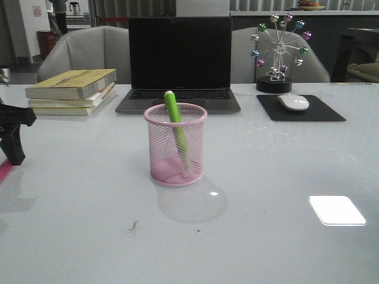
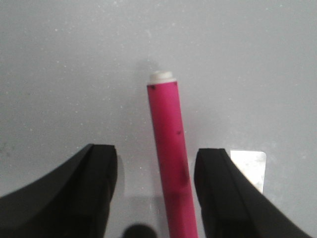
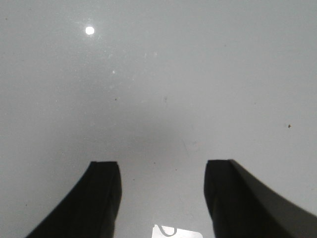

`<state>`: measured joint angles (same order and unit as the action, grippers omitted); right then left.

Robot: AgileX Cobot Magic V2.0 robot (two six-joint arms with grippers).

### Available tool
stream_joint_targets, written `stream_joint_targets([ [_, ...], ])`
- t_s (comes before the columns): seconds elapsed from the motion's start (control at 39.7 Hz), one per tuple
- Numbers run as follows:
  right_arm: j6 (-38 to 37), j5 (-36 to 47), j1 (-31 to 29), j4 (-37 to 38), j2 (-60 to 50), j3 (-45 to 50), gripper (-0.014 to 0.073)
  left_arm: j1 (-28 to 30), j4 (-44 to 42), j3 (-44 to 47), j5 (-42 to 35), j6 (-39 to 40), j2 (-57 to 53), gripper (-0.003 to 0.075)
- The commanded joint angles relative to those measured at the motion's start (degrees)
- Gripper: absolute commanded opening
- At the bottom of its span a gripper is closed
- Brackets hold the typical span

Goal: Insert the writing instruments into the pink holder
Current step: 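Lower the left gripper over the pink marker and close on it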

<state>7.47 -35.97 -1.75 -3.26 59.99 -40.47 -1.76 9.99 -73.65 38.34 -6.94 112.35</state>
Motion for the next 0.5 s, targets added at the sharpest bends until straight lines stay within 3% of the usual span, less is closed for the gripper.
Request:
stream_joint_targets([
  [0.0, -0.02, 2.71, -0.45, 0.58, -1.26, -1.54, 0.0486, 0.14, 0.91, -1.73, -1.89, 0.64, -2.21, 0.0407],
  [0.35, -0.02, 2.71, -0.45, 0.58, -1.26, -1.54, 0.0486, 0.14, 0.91, -1.73, 0.12, 0.64, 0.57, 0.0405],
  [0.48, -0.02, 2.64, -0.45, 0.58, -1.26, -1.54, 0.0486, 0.14, 0.91, -1.73, 0.12, 0.64, 0.57, 0.0354],
])
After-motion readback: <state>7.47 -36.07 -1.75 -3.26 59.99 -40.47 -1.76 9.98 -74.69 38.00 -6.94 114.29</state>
